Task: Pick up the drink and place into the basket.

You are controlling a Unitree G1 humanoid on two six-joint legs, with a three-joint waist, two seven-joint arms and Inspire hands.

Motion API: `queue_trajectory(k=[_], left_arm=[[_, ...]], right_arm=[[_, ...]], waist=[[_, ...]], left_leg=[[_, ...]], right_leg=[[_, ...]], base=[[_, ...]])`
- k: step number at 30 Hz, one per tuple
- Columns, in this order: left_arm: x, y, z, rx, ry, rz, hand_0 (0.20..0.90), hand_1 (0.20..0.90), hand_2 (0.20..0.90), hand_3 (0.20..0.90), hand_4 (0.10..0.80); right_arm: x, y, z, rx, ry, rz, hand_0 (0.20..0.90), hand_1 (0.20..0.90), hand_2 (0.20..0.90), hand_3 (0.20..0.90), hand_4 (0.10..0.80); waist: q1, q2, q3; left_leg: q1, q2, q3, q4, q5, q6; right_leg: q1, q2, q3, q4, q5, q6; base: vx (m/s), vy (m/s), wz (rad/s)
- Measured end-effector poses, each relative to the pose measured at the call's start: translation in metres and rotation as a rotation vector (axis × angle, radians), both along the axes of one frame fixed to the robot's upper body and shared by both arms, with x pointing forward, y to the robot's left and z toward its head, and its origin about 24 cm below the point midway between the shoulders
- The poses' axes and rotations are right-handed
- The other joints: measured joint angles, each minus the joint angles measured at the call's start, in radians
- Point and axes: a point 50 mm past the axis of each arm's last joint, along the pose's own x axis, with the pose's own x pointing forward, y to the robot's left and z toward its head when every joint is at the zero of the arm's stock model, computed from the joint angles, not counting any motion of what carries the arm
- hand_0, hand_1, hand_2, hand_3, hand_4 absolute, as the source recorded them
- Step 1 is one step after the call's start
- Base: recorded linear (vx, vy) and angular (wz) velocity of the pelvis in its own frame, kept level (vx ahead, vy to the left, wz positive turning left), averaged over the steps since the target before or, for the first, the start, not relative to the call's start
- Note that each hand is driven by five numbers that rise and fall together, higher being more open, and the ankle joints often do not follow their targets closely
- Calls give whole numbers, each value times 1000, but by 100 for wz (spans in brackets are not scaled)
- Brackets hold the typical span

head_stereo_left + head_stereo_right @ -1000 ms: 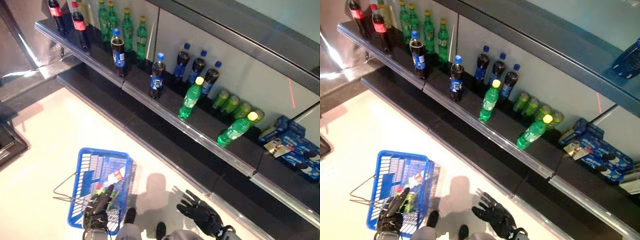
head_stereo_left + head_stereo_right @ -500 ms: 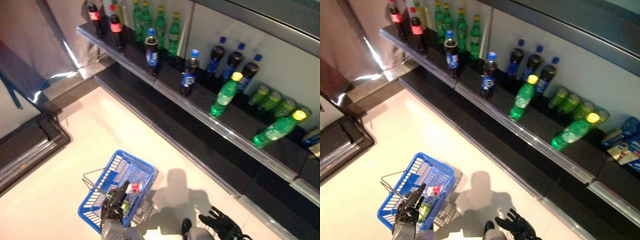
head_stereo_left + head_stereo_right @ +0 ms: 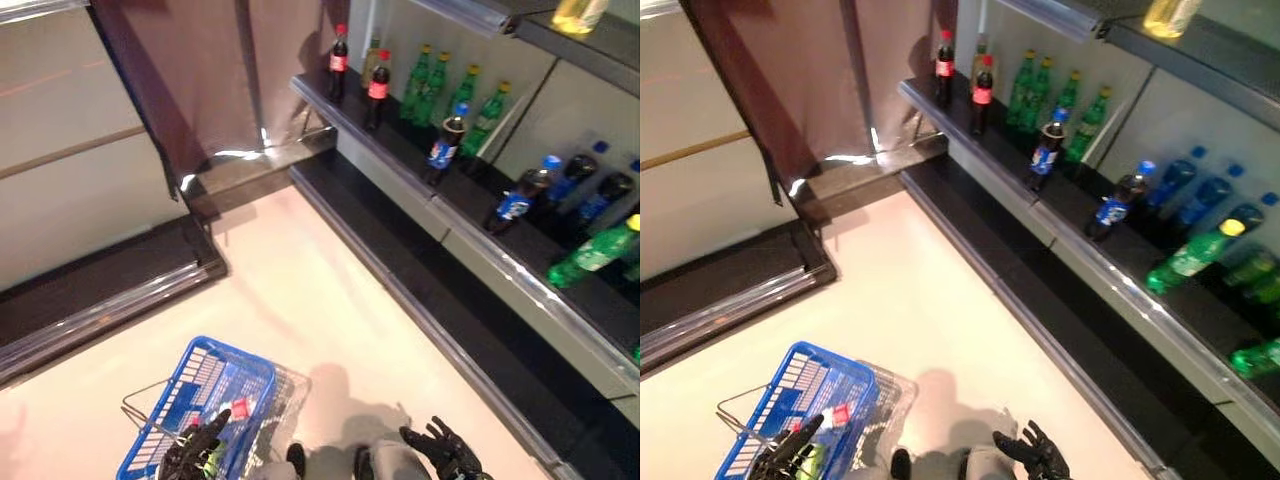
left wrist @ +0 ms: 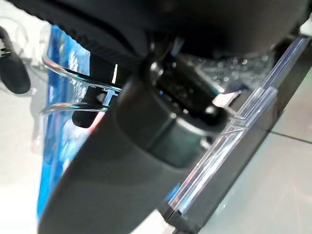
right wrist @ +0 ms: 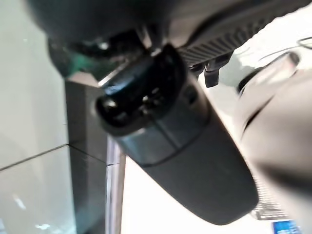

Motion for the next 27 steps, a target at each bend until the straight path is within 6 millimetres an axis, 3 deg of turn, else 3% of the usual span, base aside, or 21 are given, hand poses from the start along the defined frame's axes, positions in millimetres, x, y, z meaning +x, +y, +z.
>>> queue_trajectory(k=[2, 3, 4, 5, 7, 9, 11, 12, 13, 14, 15, 16, 17, 18, 19, 20, 21, 22, 24, 27], left_arm=[[-4, -3, -3, -9, 23, 1, 300, 300, 300, 200, 100], [-6, -5, -4, -14, 26, 0, 300, 300, 300, 200, 100], [-11, -4, -5, -14, 33, 8, 300, 300, 300, 200, 100], [-15, -6, -6, -19, 44, 12, 300, 300, 300, 200, 100], [-27, -12, -9, -33, 65, 9, 300, 300, 300, 200, 100], [-35, -14, -12, -37, 101, 17, 300, 300, 300, 200, 100], [-45, -20, -17, -50, 148, 8, 300, 300, 300, 200, 100], [-46, -22, -17, -54, 157, -4, 300, 300, 300, 200, 100], [-46, -29, -19, -65, 170, -29, 300, 300, 300, 200, 100], [-47, -29, -20, -65, 176, -20, 300, 300, 300, 200, 100], [-51, -29, -20, -65, 186, -22, 300, 300, 300, 200, 100], [-56, -34, -22, -76, 200, -22, 300, 300, 300, 200, 100], [-58, -35, -22, -83, 207, -16, 300, 300, 300, 200, 100], [-57, -35, -22, -84, 204, -14, 300, 300, 300, 200, 100], [-55, -33, -22, -79, 199, -5, 300, 300, 300, 200, 100], [-54, -32, -21, -77, 196, 9, 300, 300, 300, 200, 100], [-53, -30, -21, -77, 188, 33, 300, 300, 300, 200, 100], [-52, -29, -21, -81, 182, 54, 300, 300, 300, 200, 100], [-48, -30, -20, -84, 169, 54, 300, 300, 300, 200, 100], [-42, -29, -20, -86, 156, 60, 300, 300, 300, 200, 100]], right_arm=[[-5, -2, -3, 1, 31, -21, 900, 900, 900, 900, 800], [-15, -3, -5, -2, 52, -33, 900, 900, 900, 900, 800], [-22, -4, -7, -2, 80, -51, 900, 900, 900, 900, 800], [-29, -7, -9, -6, 104, -65, 900, 900, 900, 900, 800], [-37, -12, -10, -13, 123, -94, 900, 900, 900, 900, 800], [-39, -12, -12, -12, 146, -103, 900, 900, 900, 900, 800], [-40, -12, -12, -12, 148, -97, 900, 900, 900, 900, 800], [-40, -12, -12, -14, 147, -97, 900, 900, 900, 900, 800], [-35, -14, -11, -25, 135, -86, 900, 900, 900, 900, 800], [-29, -15, -9, -31, 122, -74, 900, 900, 900, 900, 800], [-23, -16, -8, -39, 112, -57, 900, 900, 900, 900, 800], [-18, -17, -7, -50, 96, -29, 900, 900, 900, 900, 800], [-8, -14, -5, -59, 76, 15, 900, 900, 900, 900, 800], [-2, -11, -4, -66, 67, 62, 900, 900, 900, 900, 800], [3, -9, -3, -75, 58, 98, 900, 900, 900, 900, 800], [4, -9, -3, -77, 57, 105, 900, 900, 900, 900, 800], [7, -9, -3, -86, 59, 126, 900, 900, 900, 900, 800], [10, -11, -1, -97, 53, 140, 900, 900, 900, 900, 800], [10, -21, 0, -122, 58, 128, 900, 900, 900, 900, 800], [-16, -28, -6, -129, 138, 100, 900, 900, 900, 900, 800]], waist=[[-18, -2, -7], [-21, -16, -11], [-9, -37, -18], [-8, -39, -21], [-5, -6, -25], [-7, -4, -29], [-13, -12, -40], [-14, -13, -46], [-11, -11, -52], [-6, -12, -53], [-5, -13, -54], [-1, -10, -66], [4, -16, -68], [20, -31, -74], [24, -33, -74], [21, -32, -73], [28, -28, -75], [54, -26, -76], [75, 6, -61], [76, 30, -61]], left_leg=[[9, -6, -4, 0, -8, -7], [22, -25, 2, 4, -27, -9], [43, -42, 13, 20, -57, -13], [60, -41, 15, 46, -91, -18], [67, -9, 75, 120, -143, -52], [45, -3, 101, 251, -162, -92], [-3, 2, 128, 406, -143, -189], [-26, 6, 134, 456, -133, -206], [-98, 4, 125, 608, -83, -272], [-149, 2, 103, 713, -23, -290], [-213, 13, 91, 824, 43, -263], [-261, 29, 91, 849, 23, -214], [-275, 49, 98, 774, -9, -158], [-262, 63, 85, 581, -20, -133], [-240, 67, 20, 371, -10, -146], [-228, 68, -11, 308, -3, -150], [-214, 56, -119, 132, 19, -168], [-186, 58, -191, -26, 38, -182], [-202, 84, -215, -68, 65, -202], [-217, 104, -219, -46, 67, -204]], right_leg=[[-60, 39, -12, -52, 48, -3], [-61, 35, -50, -132, 106, 4], [-51, 0, -117, -170, 171, -9], [-23, -8, -165, -173, 190, -80], [24, 11, -192, -178, 158, -100], [68, 8, -191, -190, 134, -124], [113, -6, -186, -215, 119, -135], [122, -8, -186, -226, 119, -135], [138, -6, -171, -243, 118, -136], [152, 4, -143, -254, 124, -141], [172, 15, -92, -272, 139, -160], [185, 28, -47, -279, 136, -155], [193, 45, 17, -291, 142, -156], [197, 52, 74, -298, 149, -161], [216, 68, 116, -321, 159, -161], [219, 77, 136, -328, 162, -159], [240, 89, 195, -348, 179, -142], [240, 98, 259, -365, 182, -143], [261, 109, 284, -372, 175, -136], [285, 110, 290, -378, 144, -110]], base=[[286, 128, 28], [422, 164, 13], [312, 116, 12], [303, 96, 4], [288, 65, 11], [300, 83, 7], [256, 83, -2], [261, 97, -9], [234, 80, -31], [214, 74, -59], [255, 112, -89], [296, 169, -110], [340, 218, -146], [333, 243, -151], [369, 259, -125], [397, 265, -114], [304, 191, -134], [332, 198, -185], [356, 215, -164], [312, 253, -83]])
